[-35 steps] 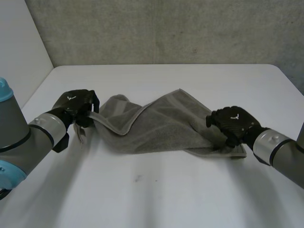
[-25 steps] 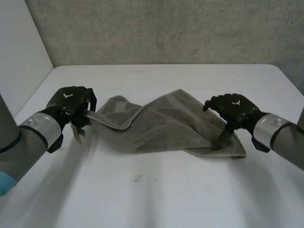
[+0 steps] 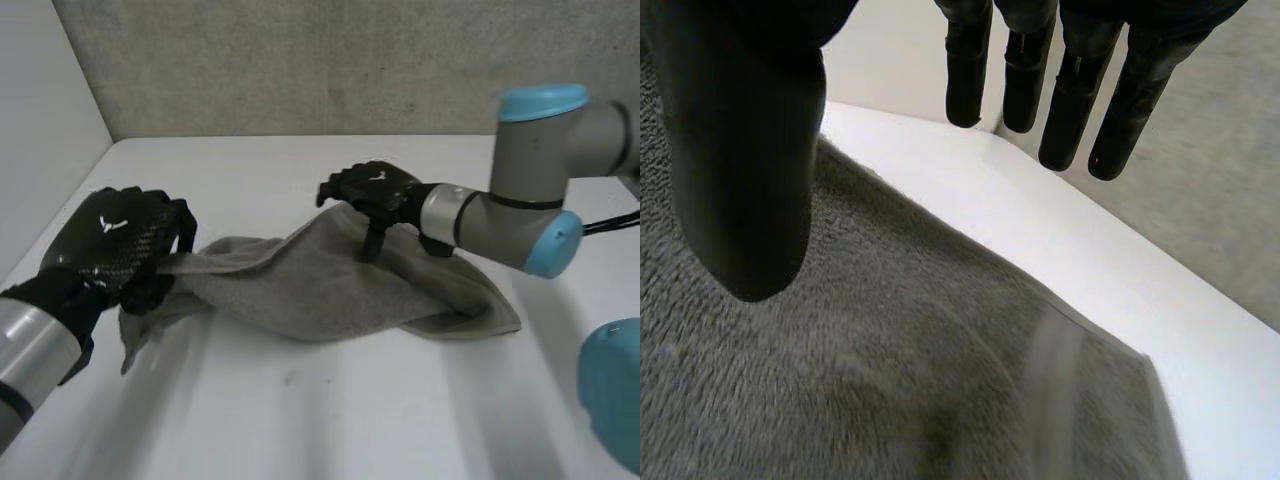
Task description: Fold the towel.
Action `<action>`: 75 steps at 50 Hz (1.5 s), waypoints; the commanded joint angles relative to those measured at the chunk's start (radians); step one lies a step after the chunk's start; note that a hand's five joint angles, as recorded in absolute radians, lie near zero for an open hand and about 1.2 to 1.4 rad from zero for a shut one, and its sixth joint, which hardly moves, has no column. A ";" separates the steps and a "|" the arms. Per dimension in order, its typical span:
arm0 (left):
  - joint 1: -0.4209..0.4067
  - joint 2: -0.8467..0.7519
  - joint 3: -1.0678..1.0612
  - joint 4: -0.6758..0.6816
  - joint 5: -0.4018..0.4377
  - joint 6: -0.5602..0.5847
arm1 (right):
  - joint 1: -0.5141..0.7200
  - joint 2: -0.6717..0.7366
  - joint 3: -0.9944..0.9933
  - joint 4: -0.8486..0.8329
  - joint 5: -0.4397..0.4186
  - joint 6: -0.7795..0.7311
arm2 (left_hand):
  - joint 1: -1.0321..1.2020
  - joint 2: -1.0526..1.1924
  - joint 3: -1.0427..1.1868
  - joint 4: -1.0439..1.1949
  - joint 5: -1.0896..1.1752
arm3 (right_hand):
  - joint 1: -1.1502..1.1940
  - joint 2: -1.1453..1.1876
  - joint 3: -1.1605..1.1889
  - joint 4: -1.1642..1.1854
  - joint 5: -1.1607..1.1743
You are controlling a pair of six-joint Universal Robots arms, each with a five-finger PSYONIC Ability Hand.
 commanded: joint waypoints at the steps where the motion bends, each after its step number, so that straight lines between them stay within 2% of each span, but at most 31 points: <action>1: -0.033 0.079 -0.058 -0.017 -0.001 0.003 | 0.092 0.146 -0.165 0.043 -0.058 0.001 | 0.204 0.178 0.180 0.178 0.192 | -0.065 -0.094 -0.098 -0.063 -0.022; 14: -0.033 0.144 -0.073 -0.066 0.000 0.001 | 0.186 0.249 -0.225 0.040 -0.093 0.000 | 0.204 0.178 0.180 0.178 0.192 | -0.015 -0.044 -0.048 -0.013 0.028; 17: -0.033 0.147 -0.081 -0.066 0.000 0.003 | 0.189 0.252 -0.231 0.033 -0.095 0.000 | 0.204 0.178 0.180 0.178 0.192 | 0.108 0.079 0.076 0.110 0.151; 19: -0.033 0.145 -0.091 -0.063 0.000 0.003 | 0.189 0.250 -0.233 0.008 -0.092 -0.005 | 0.204 0.178 0.180 0.178 0.192 | 0.476 0.447 0.443 0.478 0.519; 20: -0.033 0.145 -0.091 -0.063 0.000 0.003 | 0.189 0.250 -0.233 0.008 -0.091 -0.005 | 0.204 0.178 0.180 0.178 0.192 | 0.478 0.449 0.445 0.480 0.521; 22: -0.031 0.136 -0.102 -0.057 0.000 0.003 | 0.189 0.241 -0.240 -0.039 -0.069 -0.002 | 0.204 0.178 0.180 0.178 0.192 | 1.018 0.988 0.985 1.020 1.061; 25: -0.028 0.130 -0.105 -0.052 -0.001 0.004 | 0.187 0.232 -0.245 -0.059 -0.052 -0.002 | 0.204 0.178 0.180 0.178 0.192 | 1.020 0.991 0.988 1.022 1.063; 27: -0.016 0.116 -0.104 -0.037 -0.001 0.004 | 0.183 0.201 -0.254 -0.087 0.003 -0.008 | 0.204 0.178 0.180 0.178 0.192 | 1.020 0.991 0.988 1.022 1.063; 28: -0.016 0.116 -0.104 -0.037 -0.001 0.004 | 0.183 0.201 -0.254 -0.087 0.004 -0.008 | 0.204 0.178 0.180 0.178 0.192 | 1.020 0.991 0.988 1.022 1.063; 30: -0.007 0.080 -0.096 0.001 -0.001 0.004 | 0.175 0.164 -0.256 -0.099 0.056 -0.022 | 0.204 0.178 0.180 0.178 0.192 | 1.020 0.991 0.988 1.022 1.063; 33: 0.004 0.049 -0.078 0.047 -0.003 0.004 | 0.167 0.144 -0.256 -0.101 0.077 -0.037 | 0.204 0.178 0.180 0.178 0.192 | 1.020 0.991 0.988 1.022 1.063; 39: 0.021 0.000 -0.024 0.104 -0.003 0.003 | 0.111 0.020 -0.211 -0.064 0.137 -0.124 | 0.204 0.178 0.180 0.178 0.192 | 1.020 0.991 0.988 1.022 1.063; 41: 0.022 -0.061 0.025 0.141 -0.012 -0.001 | 0.082 -0.074 -0.138 -0.024 0.163 -0.143 | 0.204 0.178 0.180 0.178 0.192 | 1.020 0.991 0.988 1.022 1.063; 42: 0.022 -0.062 0.025 0.141 -0.012 -0.001 | 0.081 -0.075 -0.138 -0.024 0.163 -0.143 | 0.204 0.178 0.180 0.178 0.192 | 1.020 0.991 0.988 1.022 1.063; 44: 0.019 -0.115 0.077 0.150 -0.018 -0.002 | 0.045 -0.199 -0.020 -0.009 0.165 -0.146 | 0.204 0.178 0.180 0.178 0.192 | 1.020 0.991 0.988 1.022 1.063; 45: 0.019 -0.115 0.077 0.150 -0.018 -0.002 | 0.045 -0.199 -0.020 -0.009 0.165 -0.146 | 0.204 0.178 0.180 0.178 0.192 | 1.020 0.991 0.988 1.022 1.063; 47: 0.018 -0.160 0.117 0.149 -0.020 -0.004 | 0.008 -0.352 0.150 -0.013 0.169 -0.147 | 0.204 0.178 0.180 0.178 0.192 | 1.020 0.991 0.988 1.022 1.063; 50: 0.015 -0.195 0.143 0.147 -0.020 -0.008 | -0.007 -0.434 0.240 -0.024 0.168 -0.147 | 0.204 0.178 0.180 0.178 0.192 | 1.020 0.991 0.988 1.022 1.063; 52: 0.010 -0.201 0.151 0.147 -0.020 -0.011 | -0.030 -0.579 0.400 -0.055 0.172 -0.150 | 0.204 0.178 0.180 0.178 0.192 | 1.020 0.991 0.988 1.022 1.063; 53: 0.010 -0.201 0.151 0.147 -0.020 -0.011 | -0.030 -0.580 0.401 -0.055 0.172 -0.150 | 0.204 0.178 0.180 0.178 0.192 | 1.020 0.991 0.988 1.022 1.063; 55: 0.004 -0.203 0.156 0.147 -0.020 -0.013 | -0.035 -0.688 0.532 -0.067 0.172 -0.167 | 0.204 0.178 0.180 0.178 0.192 | 1.020 0.991 0.988 1.022 1.063; 56: 0.004 -0.203 0.156 0.147 -0.020 -0.013 | -0.035 -0.689 0.533 -0.067 0.172 -0.167 | 0.204 0.178 0.180 0.178 0.192 | 1.020 0.991 0.988 1.022 1.063; 58: -0.004 -0.201 0.156 0.146 -0.020 -0.020 | -0.023 -0.777 0.643 -0.056 0.177 -0.212 | 0.204 0.178 0.180 0.178 0.192 | 1.020 0.991 0.988 1.022 1.063; 64: -0.011 -0.191 0.156 0.144 -0.018 -0.048 | -0.018 -0.836 0.763 -0.010 0.203 -0.301 | 0.204 0.178 0.180 0.178 0.192 | 1.020 0.991 0.988 1.022 1.063; 67: -0.013 -0.192 0.156 0.144 -0.015 -0.057 | -0.004 -0.827 0.800 0.037 0.252 -0.359 | 0.204 0.178 0.180 0.178 0.192 | 1.020 0.991 0.988 1.022 1.063; 68: -0.014 -0.198 0.156 0.143 -0.014 -0.057 | 0.012 -0.808 0.807 0.057 0.289 -0.388 | 0.204 0.178 0.180 0.178 0.192 | 1.020 0.991 0.988 1.022 1.063; 69: -0.014 -0.198 0.156 0.143 -0.014 -0.057 | 0.012 -0.808 0.807 0.057 0.289 -0.388 | 0.204 0.178 0.180 0.178 0.192 | 1.020 0.991 0.988 1.022 1.063; 71: -0.018 -0.215 0.156 0.141 -0.012 -0.054 | 0.064 -0.735 0.803 0.079 0.365 -0.451 | 0.204 0.178 0.180 0.178 0.192 | 1.020 0.991 0.988 1.022 1.063; 72: -0.018 -0.215 0.156 0.141 -0.012 -0.054 | 0.065 -0.735 0.803 0.079 0.366 -0.451 | 0.204 0.178 0.180 0.178 0.192 | 1.020 0.991 0.988 1.022 1.063; 74: -0.016 -0.270 0.163 0.138 -0.011 -0.050 | 0.112 -0.663 0.786 0.080 0.437 -0.515 | 0.204 0.178 0.180 0.178 0.192 | 1.020 0.991 0.988 1.022 1.063; 75: -0.016 -0.270 0.163 0.138 -0.011 -0.050 | 0.112 -0.663 0.786 0.080 0.438 -0.516 | 0.204 0.178 0.180 0.178 0.192 | 1.020 0.991 0.988 1.022 1.063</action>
